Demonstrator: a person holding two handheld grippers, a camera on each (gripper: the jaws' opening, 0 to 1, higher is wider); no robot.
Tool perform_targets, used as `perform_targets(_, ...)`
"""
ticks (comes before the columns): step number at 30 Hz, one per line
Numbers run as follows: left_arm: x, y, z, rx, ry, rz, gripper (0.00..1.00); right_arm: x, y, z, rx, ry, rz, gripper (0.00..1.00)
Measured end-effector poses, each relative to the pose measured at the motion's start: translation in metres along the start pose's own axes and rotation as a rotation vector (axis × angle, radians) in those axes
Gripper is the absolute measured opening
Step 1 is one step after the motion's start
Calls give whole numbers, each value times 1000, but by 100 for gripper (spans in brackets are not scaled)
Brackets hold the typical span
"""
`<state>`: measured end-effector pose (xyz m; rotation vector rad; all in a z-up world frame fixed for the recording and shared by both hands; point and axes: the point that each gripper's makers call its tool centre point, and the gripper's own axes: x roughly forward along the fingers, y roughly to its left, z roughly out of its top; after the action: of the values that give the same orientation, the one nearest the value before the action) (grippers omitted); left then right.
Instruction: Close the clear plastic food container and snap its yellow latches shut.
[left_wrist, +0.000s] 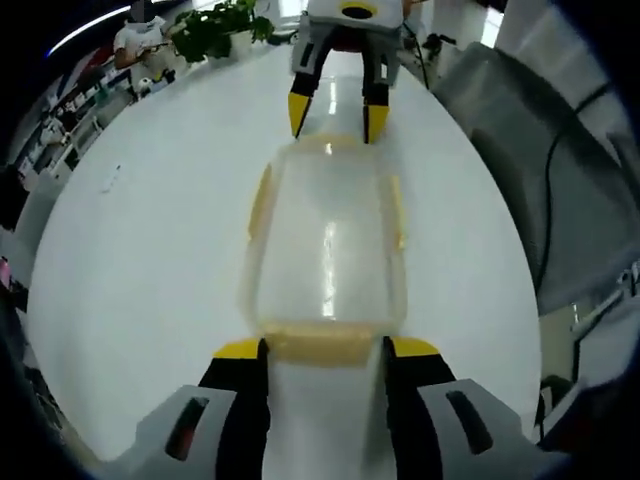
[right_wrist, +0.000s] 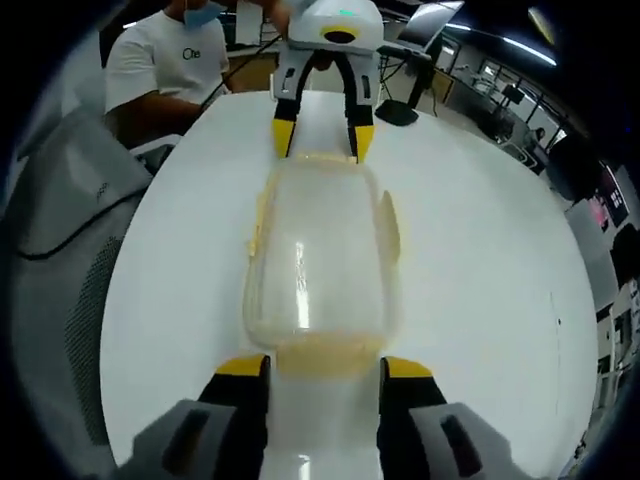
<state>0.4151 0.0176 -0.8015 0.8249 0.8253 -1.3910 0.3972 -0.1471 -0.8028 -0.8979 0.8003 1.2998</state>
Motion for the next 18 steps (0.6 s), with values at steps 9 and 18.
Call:
perform_targets(9,1,-4,1,27,10,-9,43,3,-3,1,2,8,29,37)
perform_targets(18,0,-4,-1,56,7,-19,37,3,-3,0,-13,-8,63,35)
